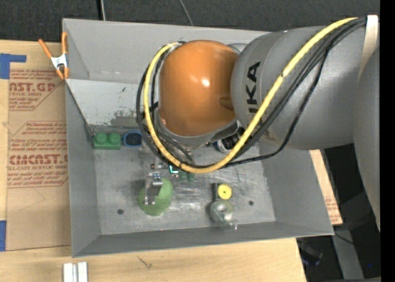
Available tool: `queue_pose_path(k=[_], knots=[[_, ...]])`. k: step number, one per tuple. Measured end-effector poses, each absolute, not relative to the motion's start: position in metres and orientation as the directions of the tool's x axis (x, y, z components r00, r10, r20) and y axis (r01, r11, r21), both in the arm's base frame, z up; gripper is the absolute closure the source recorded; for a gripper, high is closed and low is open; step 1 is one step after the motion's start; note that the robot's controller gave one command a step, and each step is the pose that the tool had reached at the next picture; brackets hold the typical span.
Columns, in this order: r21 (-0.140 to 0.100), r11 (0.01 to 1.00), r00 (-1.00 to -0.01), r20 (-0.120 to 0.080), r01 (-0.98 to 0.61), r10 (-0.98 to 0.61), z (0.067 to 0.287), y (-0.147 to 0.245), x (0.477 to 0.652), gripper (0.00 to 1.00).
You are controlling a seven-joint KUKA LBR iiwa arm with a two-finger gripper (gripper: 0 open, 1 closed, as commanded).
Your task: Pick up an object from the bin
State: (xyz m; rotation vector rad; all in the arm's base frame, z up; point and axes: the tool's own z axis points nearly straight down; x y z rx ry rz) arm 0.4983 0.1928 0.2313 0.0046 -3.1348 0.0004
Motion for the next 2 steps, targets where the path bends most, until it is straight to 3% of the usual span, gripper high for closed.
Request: queue_pose_path(k=[1, 2], knots=[[-0.002, 0.982, -0.982, 0.006, 0.189, 0.189, 0.086, 0.201, 0.53, 0.0], [-0.001, 0.999, -0.999, 0.001, 0.033, 0.033, 0.096, 0.123, 0.535, 0.0]])
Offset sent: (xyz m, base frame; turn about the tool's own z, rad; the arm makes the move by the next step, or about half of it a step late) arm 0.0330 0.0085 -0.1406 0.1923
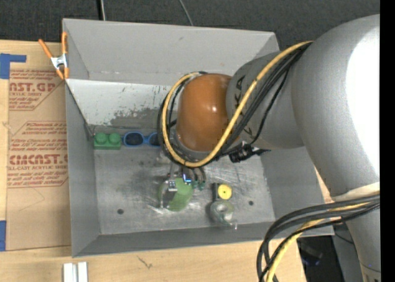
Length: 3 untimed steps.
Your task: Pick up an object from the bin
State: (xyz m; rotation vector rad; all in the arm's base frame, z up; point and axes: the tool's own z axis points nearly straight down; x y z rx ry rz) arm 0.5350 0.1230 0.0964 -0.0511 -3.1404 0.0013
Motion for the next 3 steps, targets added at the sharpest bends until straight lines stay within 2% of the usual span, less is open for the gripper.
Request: queue_pose_path(k=[1, 2, 3], knots=[[-0.001, 0.933, -0.933, -0.001, -0.36, -0.36, 0.11, 0.013, 0.538, 0.0], [-0.002, 0.89, -0.89, 0.0, -0.456, -0.456, 0.097, -0.048, 0.547, 0.0], [0.002, 0.771, -0.771, -0.004, -0.637, -0.637, 0.108, 0.046, 0.553, 0.0]])
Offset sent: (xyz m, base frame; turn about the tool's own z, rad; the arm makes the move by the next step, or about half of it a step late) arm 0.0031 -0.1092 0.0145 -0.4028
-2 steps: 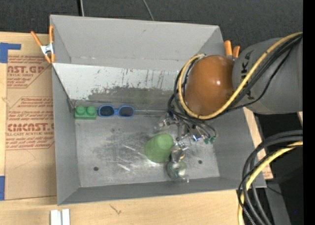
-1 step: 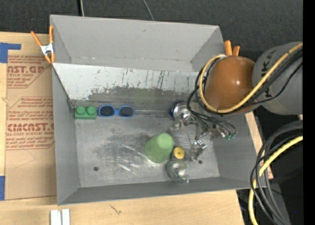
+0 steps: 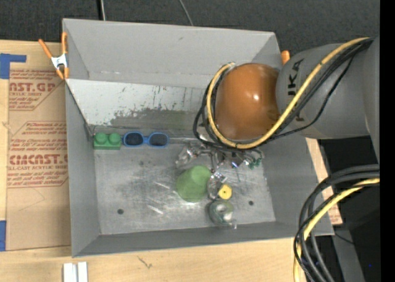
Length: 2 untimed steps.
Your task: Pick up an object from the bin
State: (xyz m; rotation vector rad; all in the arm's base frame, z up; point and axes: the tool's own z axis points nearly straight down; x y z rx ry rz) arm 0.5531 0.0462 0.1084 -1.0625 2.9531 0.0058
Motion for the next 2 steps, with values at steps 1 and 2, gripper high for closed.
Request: queue_pose_path(k=[1, 2], knots=[[0.0, 0.527, -0.527, -0.002, -0.85, -0.85, 0.107, 0.002, 0.544, 0.0], [0.002, 0.485, -0.485, 0.0, -0.874, -0.874, 0.1, -0.033, 0.515, 0.0]])
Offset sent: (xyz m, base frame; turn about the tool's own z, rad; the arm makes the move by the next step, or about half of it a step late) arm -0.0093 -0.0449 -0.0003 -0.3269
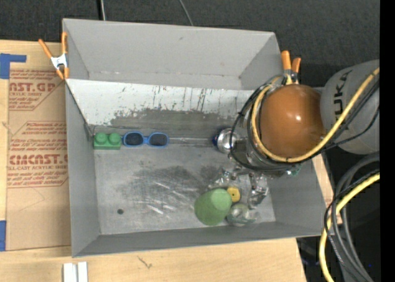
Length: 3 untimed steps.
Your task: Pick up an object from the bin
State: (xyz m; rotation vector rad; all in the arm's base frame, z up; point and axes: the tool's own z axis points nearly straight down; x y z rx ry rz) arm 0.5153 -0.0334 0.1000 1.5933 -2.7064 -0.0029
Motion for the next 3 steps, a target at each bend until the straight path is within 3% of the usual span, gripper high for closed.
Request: queue_pose_path(k=[1, 2, 3], knots=[[0.001, 0.483, -0.483, -0.002, -0.875, -0.875, 0.101, -0.0317, 0.5167, 1.0], [0.002, 0.484, -0.484, -0.002, -0.875, -0.875, 0.1005, -0.0313, 0.5164, 0.0], [0.002, 0.484, -0.484, -0.001, -0.875, -0.875, 0.1009, -0.0318, 0.5165, 1.0]])
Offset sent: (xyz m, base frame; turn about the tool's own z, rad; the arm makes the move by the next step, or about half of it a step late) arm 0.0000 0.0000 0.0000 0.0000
